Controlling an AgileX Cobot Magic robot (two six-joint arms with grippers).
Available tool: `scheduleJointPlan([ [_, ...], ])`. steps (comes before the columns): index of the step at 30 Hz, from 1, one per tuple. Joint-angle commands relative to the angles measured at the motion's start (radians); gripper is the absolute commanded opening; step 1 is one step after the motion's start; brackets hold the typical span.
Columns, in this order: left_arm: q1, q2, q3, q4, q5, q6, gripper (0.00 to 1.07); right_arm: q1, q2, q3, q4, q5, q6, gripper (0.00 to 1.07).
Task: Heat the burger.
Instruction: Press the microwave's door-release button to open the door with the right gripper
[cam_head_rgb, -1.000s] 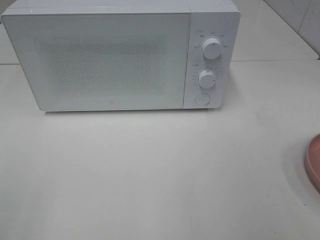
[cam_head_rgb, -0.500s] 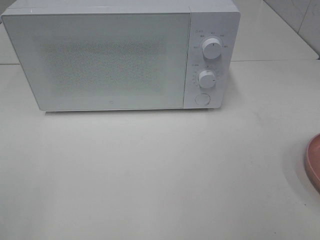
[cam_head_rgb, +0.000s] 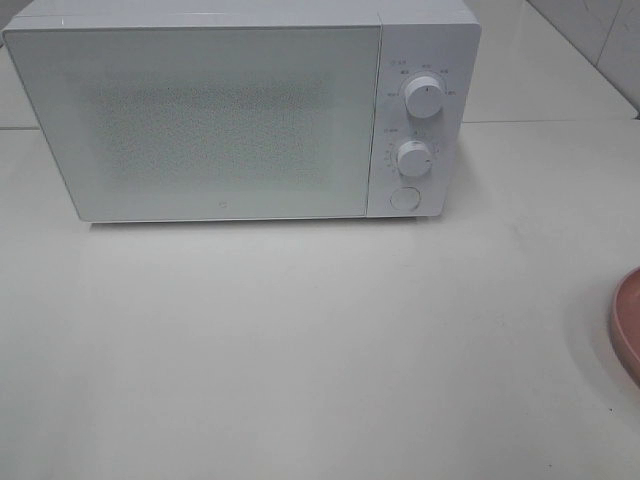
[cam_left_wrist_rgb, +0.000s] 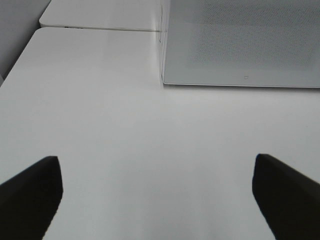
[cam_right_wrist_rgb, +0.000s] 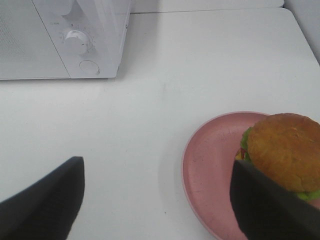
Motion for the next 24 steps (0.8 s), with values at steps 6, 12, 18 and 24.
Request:
scheduleJointPlan([
  [6, -0.004, -0.02, 0.0, -0.007, -0.008, -0.004, 0.98, -0.004, 0.169, -0.007, 0.002, -0.195, 0.008, 0.74],
  [12, -0.004, -0.02, 0.0, -0.007, -0.008, -0.004, 0.98, -0.004, 0.286, -0.007, 0.002, -0.287, 0.008, 0.74],
  [18, -0.004, -0.02, 0.0, -0.007, -0.008, -0.004, 0.98, -0.004, 0.384, -0.007, 0.003, -0.351, 0.008, 0.74],
  [24, -0.004, -0.02, 0.0, -0.007, -0.008, -0.004, 0.98, -0.004, 0.508, -0.007, 0.003, -0.441, 0.009, 0.74],
])
